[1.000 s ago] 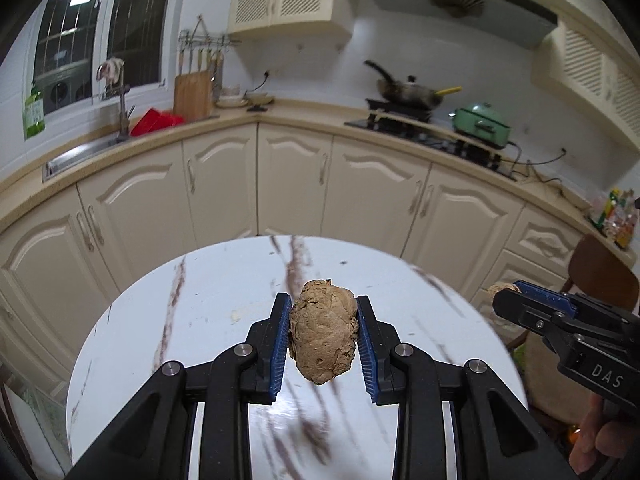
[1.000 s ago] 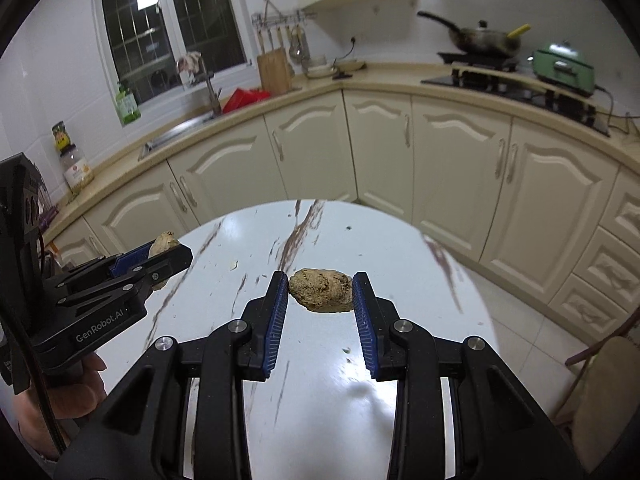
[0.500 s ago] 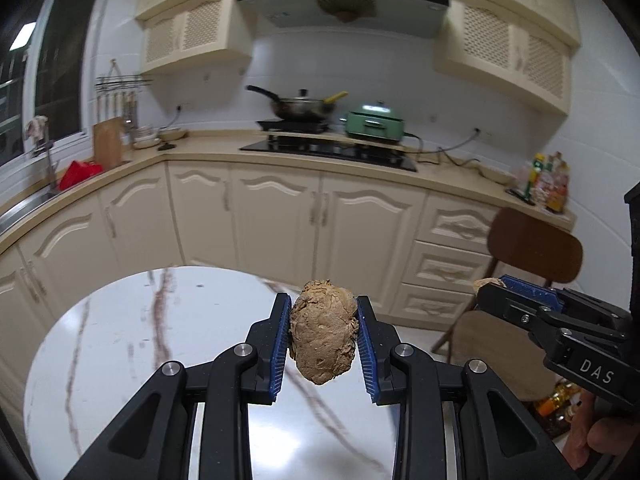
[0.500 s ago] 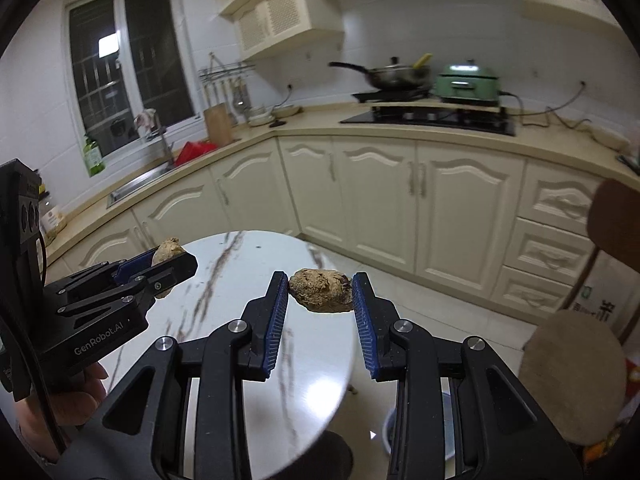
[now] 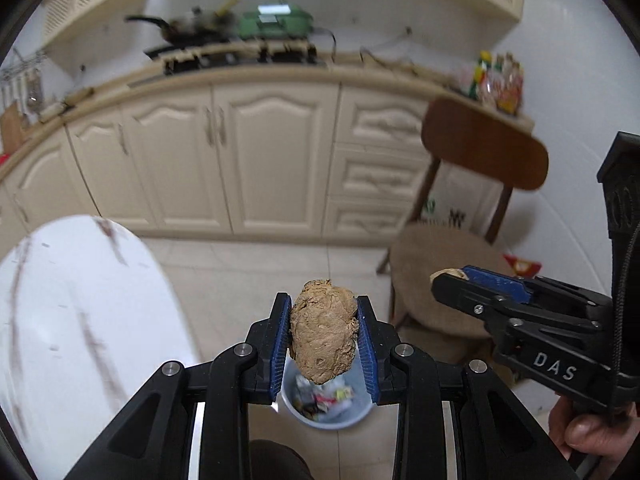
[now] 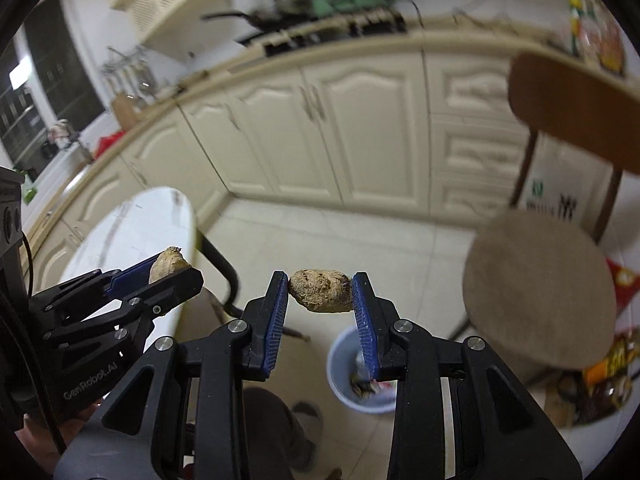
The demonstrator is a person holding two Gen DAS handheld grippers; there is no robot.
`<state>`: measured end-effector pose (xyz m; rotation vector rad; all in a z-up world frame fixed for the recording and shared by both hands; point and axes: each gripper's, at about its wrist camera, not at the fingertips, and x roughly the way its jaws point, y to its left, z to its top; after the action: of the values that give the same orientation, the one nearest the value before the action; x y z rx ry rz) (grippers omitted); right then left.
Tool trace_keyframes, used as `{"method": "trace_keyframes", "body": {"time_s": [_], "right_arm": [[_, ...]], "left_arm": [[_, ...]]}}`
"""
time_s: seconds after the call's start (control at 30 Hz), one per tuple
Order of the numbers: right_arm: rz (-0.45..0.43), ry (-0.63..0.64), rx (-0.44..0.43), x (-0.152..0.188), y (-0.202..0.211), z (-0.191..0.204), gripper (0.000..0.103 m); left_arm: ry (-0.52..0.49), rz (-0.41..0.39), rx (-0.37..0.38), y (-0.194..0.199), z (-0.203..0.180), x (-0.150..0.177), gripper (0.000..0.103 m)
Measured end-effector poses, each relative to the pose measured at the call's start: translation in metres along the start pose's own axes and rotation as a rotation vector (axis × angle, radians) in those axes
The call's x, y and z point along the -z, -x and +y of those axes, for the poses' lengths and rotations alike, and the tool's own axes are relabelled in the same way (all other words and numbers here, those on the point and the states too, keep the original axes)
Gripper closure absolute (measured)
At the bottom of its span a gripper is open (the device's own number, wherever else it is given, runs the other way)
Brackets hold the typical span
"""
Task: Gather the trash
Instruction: 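Carry both buns to the blue bucket, then open both grippers over the blue bucket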
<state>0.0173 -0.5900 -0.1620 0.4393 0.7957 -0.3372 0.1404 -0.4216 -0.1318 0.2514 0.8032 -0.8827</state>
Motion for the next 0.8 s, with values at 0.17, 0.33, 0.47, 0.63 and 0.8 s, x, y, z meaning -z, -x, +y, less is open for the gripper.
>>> {"method": "trace_keyframes", "body": {"time_s": [0.17,0.33,0.47,0.63,0.8], "right_arm": [[0.088,-0.068,0.003,0.018,-0.039,-0.039,0.072],[0.154,-0.118,0.007,0.027,-0.074,-0.067,0.072],[0.200,-0.147,0.009,0.034,-0.096,-0.081,0.072],[0.242,-0.193,0.007,0.041,-0.117,-0.097,0.064],[0.260,-0.278,0.035,0.046,-0.126,-0.115,0.011]], "left_arm": [[-0.025,0.108,0.003,-0.050,-0.017,0.000,0.075],[-0.051,0.209,0.001,-0.106,-0.011,-0.021,0.074],[-0.067,0.264,-0.014,-0.153,-0.020,-0.053,0.070],[-0.099,0.285,-0.076,-0.188,-0.033,-0.070,0.035],[-0.078,0.286,-0.116,-0.202,-0.038,-0.070,0.014]]}}
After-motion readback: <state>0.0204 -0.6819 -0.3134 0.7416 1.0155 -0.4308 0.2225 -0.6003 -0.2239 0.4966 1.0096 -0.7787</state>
